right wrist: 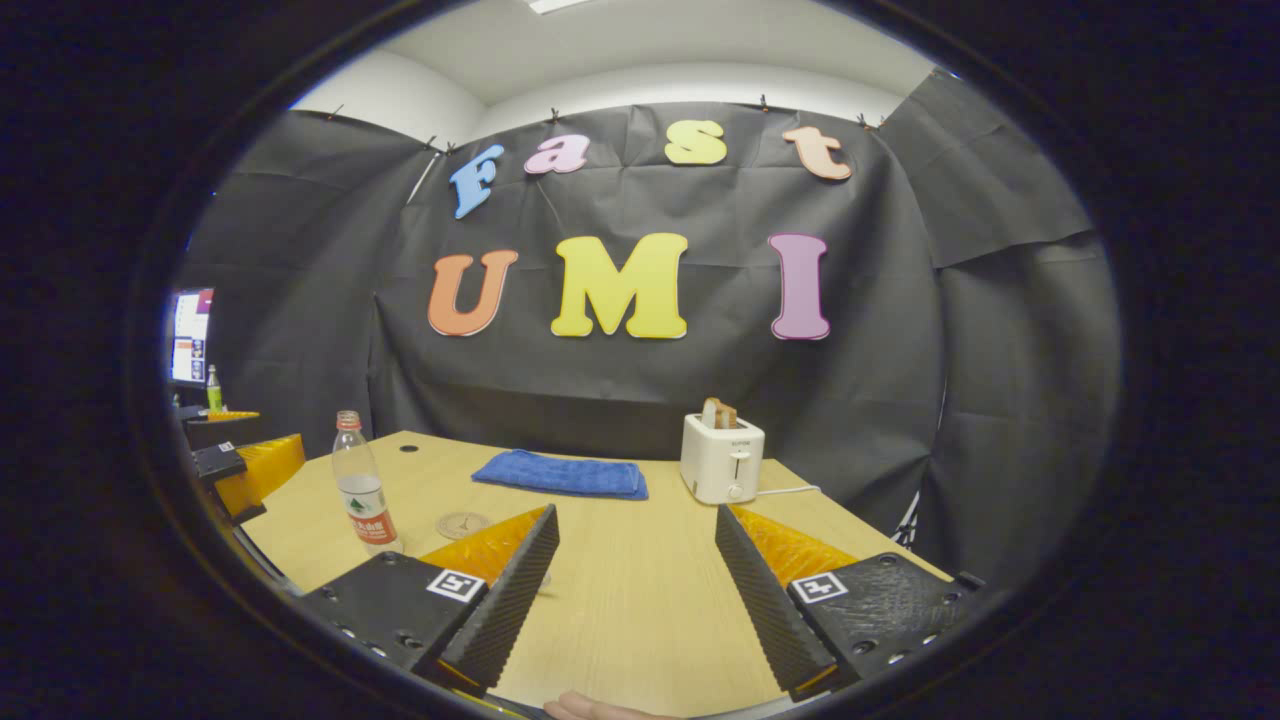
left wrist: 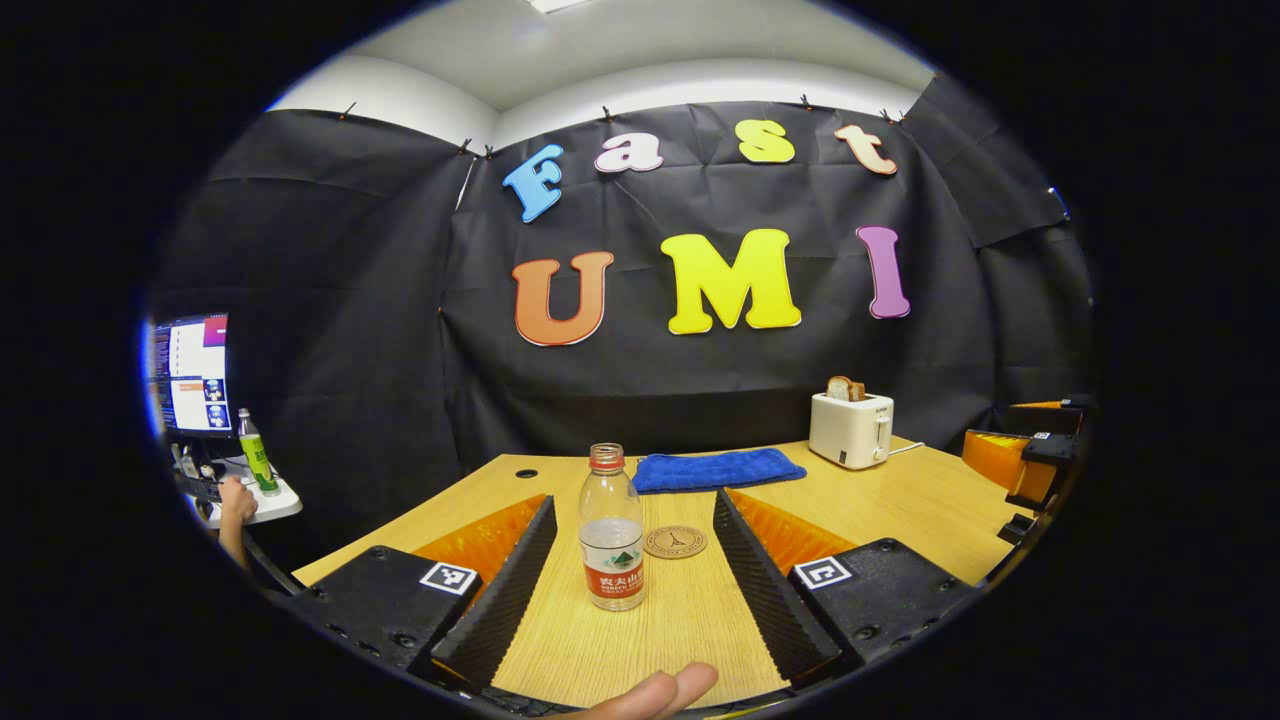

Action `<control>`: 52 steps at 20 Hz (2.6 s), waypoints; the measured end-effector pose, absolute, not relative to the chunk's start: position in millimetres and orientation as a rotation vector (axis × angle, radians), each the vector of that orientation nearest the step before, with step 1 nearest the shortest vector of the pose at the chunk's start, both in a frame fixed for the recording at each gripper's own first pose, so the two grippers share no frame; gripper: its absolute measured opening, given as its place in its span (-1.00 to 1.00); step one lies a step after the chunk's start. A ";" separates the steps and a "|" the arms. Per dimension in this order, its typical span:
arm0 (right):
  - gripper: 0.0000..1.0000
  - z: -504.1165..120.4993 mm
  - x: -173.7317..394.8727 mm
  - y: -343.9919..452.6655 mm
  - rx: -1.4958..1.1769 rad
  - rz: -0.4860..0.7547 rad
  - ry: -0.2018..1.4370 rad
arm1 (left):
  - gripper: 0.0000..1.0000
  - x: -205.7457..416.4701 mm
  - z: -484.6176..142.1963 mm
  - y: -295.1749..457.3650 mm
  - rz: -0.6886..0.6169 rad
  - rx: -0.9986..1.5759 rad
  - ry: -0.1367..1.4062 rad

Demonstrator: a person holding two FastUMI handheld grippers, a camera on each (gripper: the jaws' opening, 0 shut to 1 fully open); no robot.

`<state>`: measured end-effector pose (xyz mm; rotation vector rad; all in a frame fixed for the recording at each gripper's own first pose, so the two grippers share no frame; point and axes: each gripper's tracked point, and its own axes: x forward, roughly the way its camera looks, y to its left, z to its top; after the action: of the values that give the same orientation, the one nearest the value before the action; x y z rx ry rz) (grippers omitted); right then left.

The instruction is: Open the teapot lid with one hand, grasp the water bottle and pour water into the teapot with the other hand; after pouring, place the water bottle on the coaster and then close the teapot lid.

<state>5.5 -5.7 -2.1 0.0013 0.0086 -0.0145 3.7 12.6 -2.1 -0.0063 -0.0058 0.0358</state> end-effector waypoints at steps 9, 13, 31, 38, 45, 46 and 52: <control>0.91 -13.2 19.3 1.6 0.013 -0.003 0.024 | 0.98 11.4 -7.9 17.3 0.045 -0.011 0.011; 0.96 -31.5 37.7 15.8 0.007 0.007 0.047 | 0.98 18.2 -12.2 29.5 0.060 -0.017 0.024; 0.88 -75.1 124.9 116.0 -0.022 0.086 0.049 | 0.97 27.7 -17.7 71.0 0.109 -0.012 0.030; 0.58 -107.5 148.4 129.8 -0.039 0.055 0.119 | 0.98 29.6 -19.8 90.8 0.146 -0.014 0.034; -0.12 -117.0 154.3 151.3 -0.009 0.086 0.148 | 0.98 30.6 -22.4 92.5 0.137 -0.033 0.044; -0.19 -117.4 154.1 152.6 -0.009 0.092 0.147 | 0.98 31.0 -23.0 94.4 0.138 -0.033 0.044; -0.82 -120.4 155.4 151.4 -0.015 0.092 0.142 | 0.98 33.7 -28.7 91.0 0.119 -0.035 0.059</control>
<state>155.4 151.4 -120.4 -0.0152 0.1417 0.0920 33.7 91.0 -28.7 -0.0348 0.0589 0.1195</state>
